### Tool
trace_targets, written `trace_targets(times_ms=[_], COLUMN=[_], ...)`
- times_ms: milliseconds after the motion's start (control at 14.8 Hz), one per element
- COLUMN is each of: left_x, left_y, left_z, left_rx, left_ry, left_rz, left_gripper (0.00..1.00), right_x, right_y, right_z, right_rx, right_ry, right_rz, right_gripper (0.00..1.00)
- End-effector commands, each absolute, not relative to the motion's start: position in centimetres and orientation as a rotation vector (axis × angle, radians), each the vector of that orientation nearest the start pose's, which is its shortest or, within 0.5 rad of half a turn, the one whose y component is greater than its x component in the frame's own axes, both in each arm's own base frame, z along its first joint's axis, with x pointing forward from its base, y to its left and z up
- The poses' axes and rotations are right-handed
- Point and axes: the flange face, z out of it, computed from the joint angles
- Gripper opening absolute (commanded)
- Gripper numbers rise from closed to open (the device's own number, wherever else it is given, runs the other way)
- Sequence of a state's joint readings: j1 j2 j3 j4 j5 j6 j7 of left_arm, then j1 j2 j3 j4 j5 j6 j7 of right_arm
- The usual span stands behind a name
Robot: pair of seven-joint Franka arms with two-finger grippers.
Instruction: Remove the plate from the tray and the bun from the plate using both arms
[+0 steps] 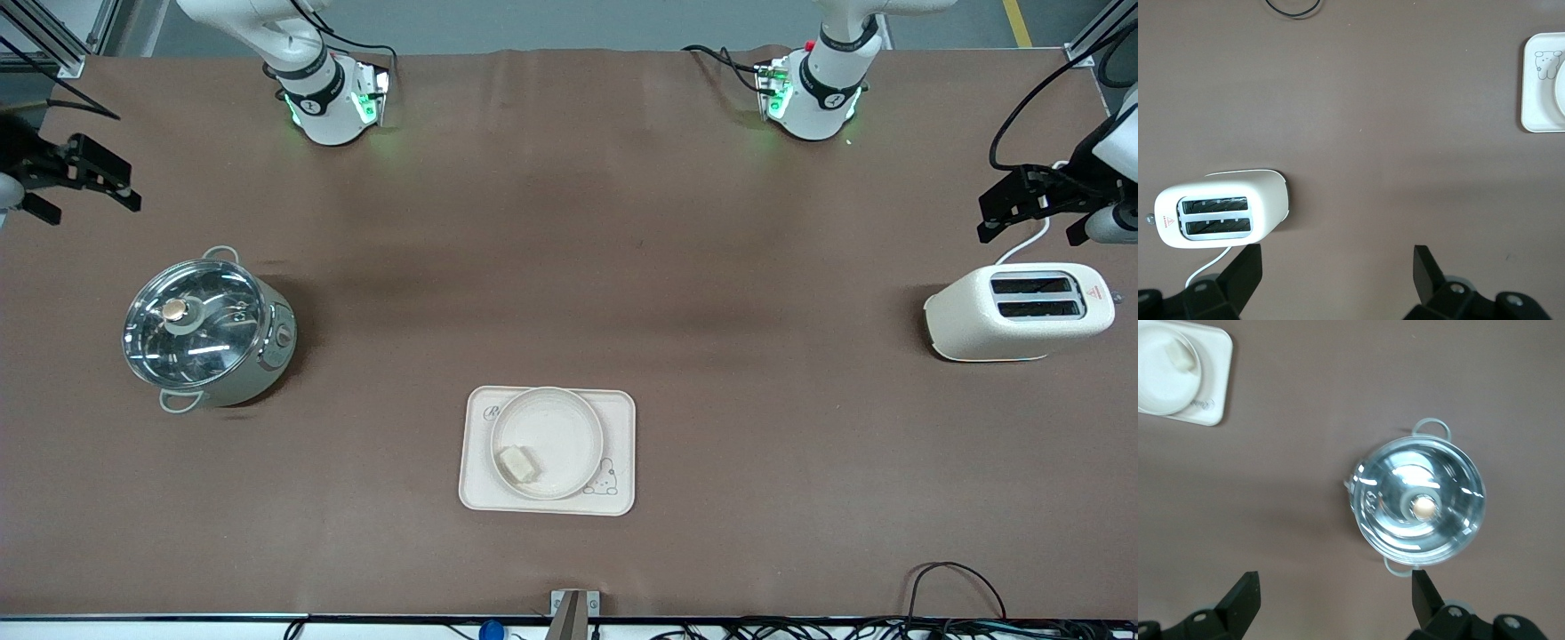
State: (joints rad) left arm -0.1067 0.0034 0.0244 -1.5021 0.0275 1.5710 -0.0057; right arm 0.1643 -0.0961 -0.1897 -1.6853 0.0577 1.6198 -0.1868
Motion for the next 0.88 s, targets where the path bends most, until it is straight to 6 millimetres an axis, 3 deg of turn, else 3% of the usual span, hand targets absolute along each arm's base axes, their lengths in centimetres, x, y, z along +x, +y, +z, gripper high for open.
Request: trace_targets(times_ms=[0,135,271,339,406,542,677,812], left_x=[55.6,55.6,55.6,55.6,55.6,55.6,55.6,55.6], left_y=[-4.5,-4.5,-4.5,-4.5,-4.5,-4.6,-4.6,-4.6], left_z=[65.8,65.8,65.8,65.9,65.8,65.8,65.8,65.8], left_rx=[-3.102,-3.102,-3.102,-3.102,-3.102,-3.102,-3.102,-3.102], left_ry=[0.114,0.114,0.114,0.114,0.114,0.116,0.116,0.116], left_rz=[-0.093,-0.093,-0.093,-0.096,-0.093,-0.093,-0.093,-0.093], left_gripper=[1.0,1.0,1.0,1.0,1.0,1.0,1.0,1.0], right_x=[58.4,61.7,64.1,65.2,65.9,67.4,68.7,69.3], right_y=[1.0,3.8,5.6,8.3,10.8,13.9,15.8,17.7], right_z=[56.5,52.4,49.5,47.7,45.9,42.2,37.2,33.6], right_rx=[-3.015,-2.962,-2.949,-2.944,-2.941,-2.938,-2.951,-2.875], right_ry=[-0.232,-0.227,-0.156,-0.115,-0.092,-0.078,-0.071,0.129], right_rz=[-0.047,-0.05,-0.023,0.016,0.051,0.036,0.013,0.027], right_gripper=[1.0,1.0,1.0,1.0,1.0,1.0,1.0,1.0])
